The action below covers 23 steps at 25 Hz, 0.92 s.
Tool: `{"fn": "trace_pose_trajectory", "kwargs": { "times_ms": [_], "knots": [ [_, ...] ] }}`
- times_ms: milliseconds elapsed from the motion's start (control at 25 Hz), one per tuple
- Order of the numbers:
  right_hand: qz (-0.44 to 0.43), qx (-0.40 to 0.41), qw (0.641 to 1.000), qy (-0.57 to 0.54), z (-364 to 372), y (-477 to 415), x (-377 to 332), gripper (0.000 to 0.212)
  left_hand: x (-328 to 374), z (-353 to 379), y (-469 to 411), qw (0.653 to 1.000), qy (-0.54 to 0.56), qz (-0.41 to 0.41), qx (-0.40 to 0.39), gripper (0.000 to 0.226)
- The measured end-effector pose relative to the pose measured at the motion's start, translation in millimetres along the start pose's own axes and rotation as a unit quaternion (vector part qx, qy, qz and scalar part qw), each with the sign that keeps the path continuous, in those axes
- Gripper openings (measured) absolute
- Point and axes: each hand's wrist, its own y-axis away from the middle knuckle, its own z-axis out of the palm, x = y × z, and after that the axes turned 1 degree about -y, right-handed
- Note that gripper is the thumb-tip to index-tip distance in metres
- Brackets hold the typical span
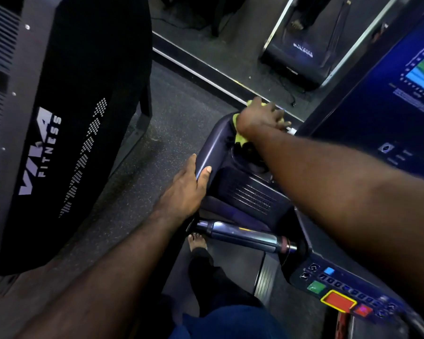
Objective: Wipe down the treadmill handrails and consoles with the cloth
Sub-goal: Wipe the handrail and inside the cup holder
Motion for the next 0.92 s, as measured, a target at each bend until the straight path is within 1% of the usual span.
{"fn": "trace_pose_trajectory", "kwargs": {
  "times_ms": [40,80,120,160,240,280,400,480,560,600,680,720,760,840,880,920],
  "knots": [
    [0.057,-0.014,0.998,-0.005,-5.4,-8.5,7.7,0.065,-0.9,0.5,0.5,1.000,0.005,0.001,0.000,0.068],
    [0.095,-0.007,0.995,-0.015,-6.0,-7.5,17.0,0.066,-1.4,0.2,1.0,1.000,0.011,0.004,0.002,0.068],
    [0.114,0.009,0.993,-0.026,-3.6,1.2,24.8,0.068,-2.0,-0.4,1.0,1.000,0.017,0.006,0.005,0.069],
    [0.110,0.033,0.993,-0.031,0.2,14.6,30.6,0.073,-2.3,-1.4,0.4,1.000,0.020,0.007,0.006,0.069],
    [0.062,0.043,0.996,-0.041,5.9,44.3,39.2,0.087,0.1,-2.4,-0.1,1.000,0.012,0.002,0.004,0.069],
    [0.036,0.034,0.997,-0.059,10.5,52.6,40.4,0.088,1.3,-2.5,0.9,1.000,0.003,-0.001,0.007,0.069],
    [-0.012,0.027,0.996,-0.083,15.6,71.5,43.1,0.079,3.0,-3.4,3.1,1.000,-0.008,-0.011,0.000,0.076],
    [-0.075,0.042,0.995,-0.050,24.3,87.9,53.0,0.081,3.6,-3.3,3.5,1.000,-0.004,-0.008,-0.011,0.081],
    [-0.166,0.041,0.985,-0.003,31.3,99.5,67.6,0.087,3.7,-3.0,1.4,1.000,-0.006,-0.006,-0.015,0.085],
    [-0.199,0.028,0.979,0.020,32.3,101.2,73.3,0.092,3.7,-2.7,0.1,1.000,-0.008,-0.008,-0.016,0.086],
    [-0.233,-0.020,0.972,0.032,26.2,94.4,77.4,0.098,3.1,-1.4,0.0,1.000,-0.007,-0.003,-0.013,0.085],
    [-0.233,-0.045,0.971,0.021,20.9,87.3,73.5,0.095,3.0,-2.0,0.4,1.000,-0.006,-0.001,-0.008,0.085],
    [-0.215,-0.073,0.974,0.006,13.8,83.2,67.3,0.086,2.4,-2.5,0.1,1.000,-0.005,-0.001,-0.006,0.084],
    [-0.177,-0.124,0.975,0.041,-2.0,74.1,50.1,0.059,2.5,-1.7,-0.1,1.000,-0.006,-0.003,-0.007,0.085],
    [-0.152,-0.136,0.978,0.047,-9.6,71.2,41.7,0.050,2.5,-1.0,0.0,1.000,-0.011,-0.004,-0.005,0.086],
    [-0.138,-0.148,0.978,0.045,-14.2,69.3,34.8,0.045,2.1,-0.7,-0.1,1.000,-0.013,-0.004,-0.002,0.086]
  ]
}}
